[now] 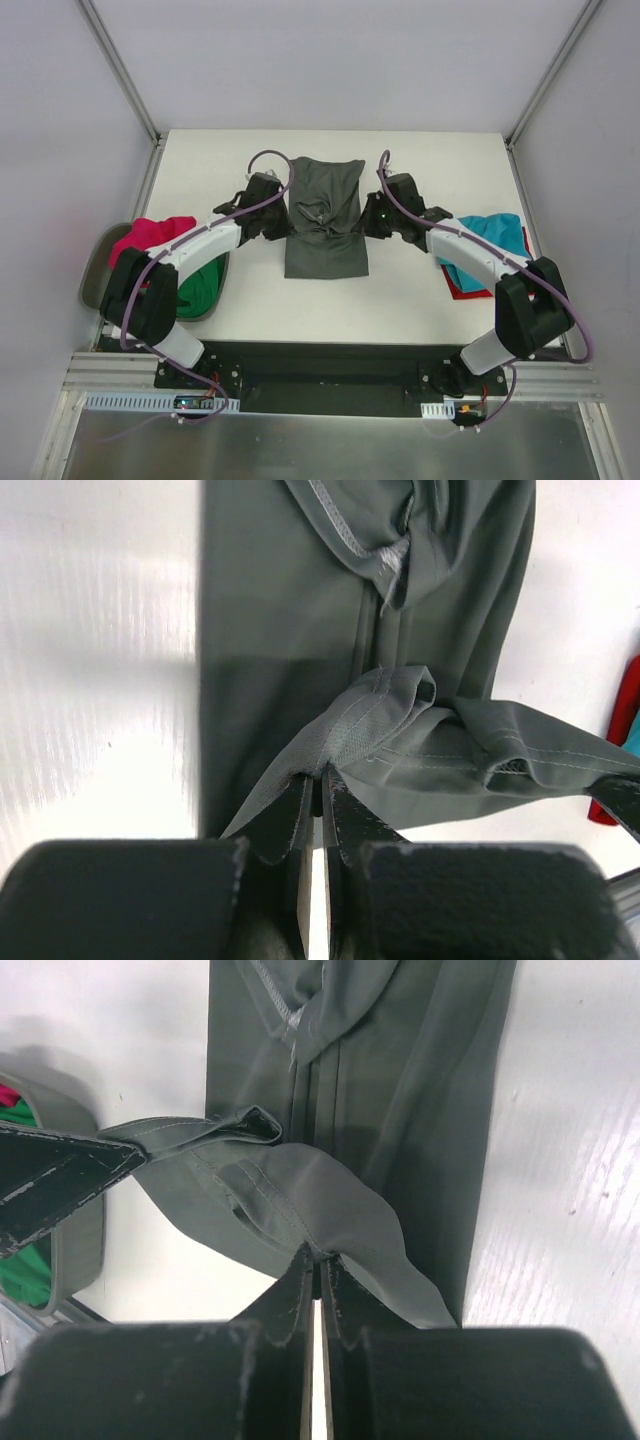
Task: Fold and stack the t-shirts
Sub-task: Fold the folded rectangular tshirt in 1/3 of the way
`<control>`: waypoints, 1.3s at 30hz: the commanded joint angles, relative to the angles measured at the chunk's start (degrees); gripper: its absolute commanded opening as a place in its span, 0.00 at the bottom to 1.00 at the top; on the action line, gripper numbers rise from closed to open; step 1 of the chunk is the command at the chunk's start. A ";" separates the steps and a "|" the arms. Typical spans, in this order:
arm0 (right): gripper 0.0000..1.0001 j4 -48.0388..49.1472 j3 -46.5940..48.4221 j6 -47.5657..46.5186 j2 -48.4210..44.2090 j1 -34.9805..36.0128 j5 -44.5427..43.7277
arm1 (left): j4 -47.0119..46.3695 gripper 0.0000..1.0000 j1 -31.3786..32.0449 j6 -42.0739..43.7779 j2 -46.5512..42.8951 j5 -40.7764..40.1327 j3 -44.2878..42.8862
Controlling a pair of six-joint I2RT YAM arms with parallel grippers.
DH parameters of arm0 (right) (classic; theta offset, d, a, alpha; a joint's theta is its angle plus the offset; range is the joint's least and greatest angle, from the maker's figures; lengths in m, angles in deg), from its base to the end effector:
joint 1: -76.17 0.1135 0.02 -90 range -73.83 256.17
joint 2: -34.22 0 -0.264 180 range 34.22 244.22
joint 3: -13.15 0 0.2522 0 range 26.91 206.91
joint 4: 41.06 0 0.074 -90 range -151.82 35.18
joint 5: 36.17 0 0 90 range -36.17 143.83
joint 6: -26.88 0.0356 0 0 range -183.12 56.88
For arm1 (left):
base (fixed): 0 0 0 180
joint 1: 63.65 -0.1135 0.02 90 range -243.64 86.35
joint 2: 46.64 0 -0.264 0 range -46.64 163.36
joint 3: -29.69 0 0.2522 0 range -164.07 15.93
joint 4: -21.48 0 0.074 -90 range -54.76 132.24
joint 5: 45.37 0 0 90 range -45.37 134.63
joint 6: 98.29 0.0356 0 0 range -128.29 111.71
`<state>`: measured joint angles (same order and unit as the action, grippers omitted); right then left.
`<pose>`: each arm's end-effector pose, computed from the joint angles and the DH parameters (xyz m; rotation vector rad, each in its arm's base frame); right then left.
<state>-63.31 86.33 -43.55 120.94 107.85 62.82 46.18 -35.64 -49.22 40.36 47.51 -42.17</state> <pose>0.2853 0.1826 0.2542 -0.3298 2.2445 0.6624 0.2938 -0.1583 0.2411 -0.2380 2.3489 -0.6742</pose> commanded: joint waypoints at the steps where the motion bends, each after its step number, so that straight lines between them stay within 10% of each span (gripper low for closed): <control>1: 0.01 1.72 4.56 -1.64 3.18 -2.23 3.39 | -1.27 0.00 -2.25 2.17 4.31 3.10 -4.29; 15: 0.08 4.45 10.19 0.11 15.23 -6.02 9.29 | -1.45 0.09 -5.07 3.31 13.54 8.02 -9.30; 24: 0.74 2.61 10.55 -1.72 13.49 -6.28 8.93 | -0.92 0.99 -5.25 3.57 7.94 5.30 -7.12; 27: 0.96 2.08 6.51 -3.92 7.26 -4.62 5.96 | -0.92 0.99 -5.25 3.40 2.58 4.86 -2.55; 39: 0.96 9.79 -18.78 -0.42 -17.43 1.54 0.50 | -1.09 0.99 -3.49 -0.46 -14.22 7.85 19.42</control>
<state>-59.80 76.38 -46.61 112.39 109.27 67.13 44.69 -39.98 -47.95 29.38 54.20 -27.27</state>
